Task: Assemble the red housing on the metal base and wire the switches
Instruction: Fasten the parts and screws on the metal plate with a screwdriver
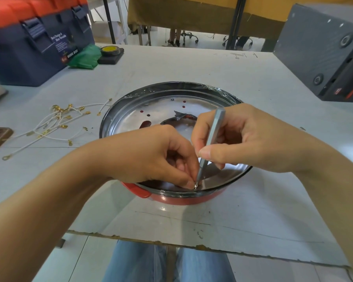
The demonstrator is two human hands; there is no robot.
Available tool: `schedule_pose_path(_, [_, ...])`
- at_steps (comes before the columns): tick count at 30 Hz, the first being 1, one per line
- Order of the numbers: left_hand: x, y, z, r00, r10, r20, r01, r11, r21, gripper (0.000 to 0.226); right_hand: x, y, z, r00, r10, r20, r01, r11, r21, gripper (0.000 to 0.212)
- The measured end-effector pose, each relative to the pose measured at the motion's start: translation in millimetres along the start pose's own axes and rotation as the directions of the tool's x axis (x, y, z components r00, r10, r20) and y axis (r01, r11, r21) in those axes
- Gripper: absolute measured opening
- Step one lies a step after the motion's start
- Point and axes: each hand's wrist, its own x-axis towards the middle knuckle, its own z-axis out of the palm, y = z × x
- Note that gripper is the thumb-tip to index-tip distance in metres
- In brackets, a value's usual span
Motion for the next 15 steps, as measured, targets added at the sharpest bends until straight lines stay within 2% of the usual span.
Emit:
schedule_pose_path(5, [0.0,-0.1,-0.5,1.0,-0.005,-0.001,0.005,1.0,0.002,0.015,-1.2,-6.5,-1.9,1.0,0.002,0.023,0.001,0.993,-0.12,0.003])
schedule_pose_path(10, [-0.3,1.2,-0.4,1.0,0.012,-0.001,-0.012,1.0,0.021,0.022,-0.8,-13.2,-2.1,0.998,0.025,0.064,-0.012,0.98,-0.2,0.006])
schedule_pose_path(15, [-0.5,0.5,-0.3,1.0,0.027,-0.001,-0.027,0.999,0.041,0.017,2.0,-15.7,-2.1,0.996,0.036,0.084,-0.013,0.967,-0.253,0.009])
